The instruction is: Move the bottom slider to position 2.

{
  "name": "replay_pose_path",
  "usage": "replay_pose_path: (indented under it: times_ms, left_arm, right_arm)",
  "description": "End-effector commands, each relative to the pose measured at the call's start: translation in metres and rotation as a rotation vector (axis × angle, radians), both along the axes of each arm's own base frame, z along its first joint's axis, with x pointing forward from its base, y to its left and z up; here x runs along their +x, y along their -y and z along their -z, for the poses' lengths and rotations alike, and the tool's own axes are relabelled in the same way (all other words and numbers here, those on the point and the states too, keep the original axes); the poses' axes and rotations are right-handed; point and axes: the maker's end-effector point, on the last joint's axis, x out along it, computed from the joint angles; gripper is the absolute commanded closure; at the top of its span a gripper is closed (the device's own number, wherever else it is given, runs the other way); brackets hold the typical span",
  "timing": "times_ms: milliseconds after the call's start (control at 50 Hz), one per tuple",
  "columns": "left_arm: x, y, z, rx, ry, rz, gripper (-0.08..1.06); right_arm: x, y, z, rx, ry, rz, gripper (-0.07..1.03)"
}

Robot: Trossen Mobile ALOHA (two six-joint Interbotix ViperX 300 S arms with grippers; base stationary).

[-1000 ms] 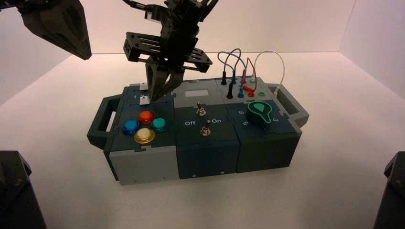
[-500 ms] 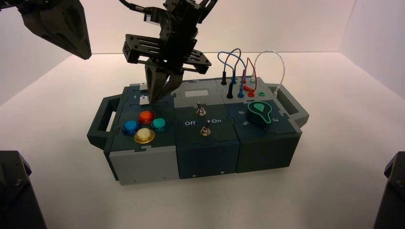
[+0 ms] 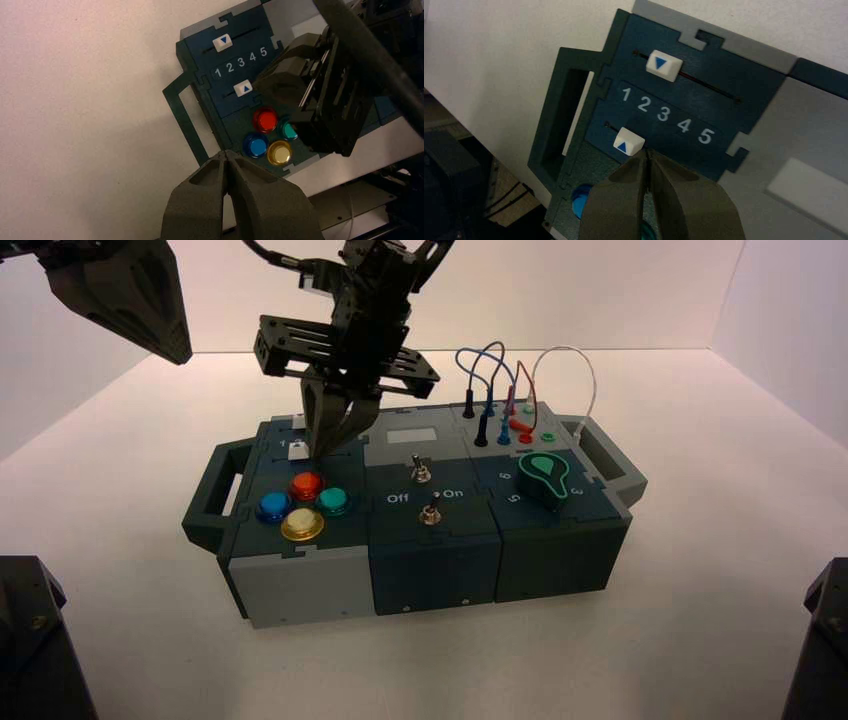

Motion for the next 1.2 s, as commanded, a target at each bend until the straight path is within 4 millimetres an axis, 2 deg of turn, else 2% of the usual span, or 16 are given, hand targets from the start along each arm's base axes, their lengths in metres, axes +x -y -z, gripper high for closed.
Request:
replay_pose_path:
  times_ms: [20,680,1080,1200]
  left_arm:
    - [0.003,0.002,-0.005,-0.005,0.020,0.009,1.01]
    - [0.005,-0.001,-0.006,0.014,0.037,0.028,1.01]
    - [0.012,-0.004,-0.013,0.036,0.087,0.039,1.01]
    - [0.015,-0.006,-0.013,0.049,0.105,0.044,1.01]
  right_arm:
    - [0.002,-0.012,-0.014,0.037,0.022,-0.006,0.99]
    - [-0.006,-0.001,-0.012,0.018,0.017,-0.014,0.99]
    - [-0.010,0.011,-0.042,0.032,0.092,-0.078,0.99]
    - [-0.008,0.011,-0.043,0.026,0.109,-0.094,0.99]
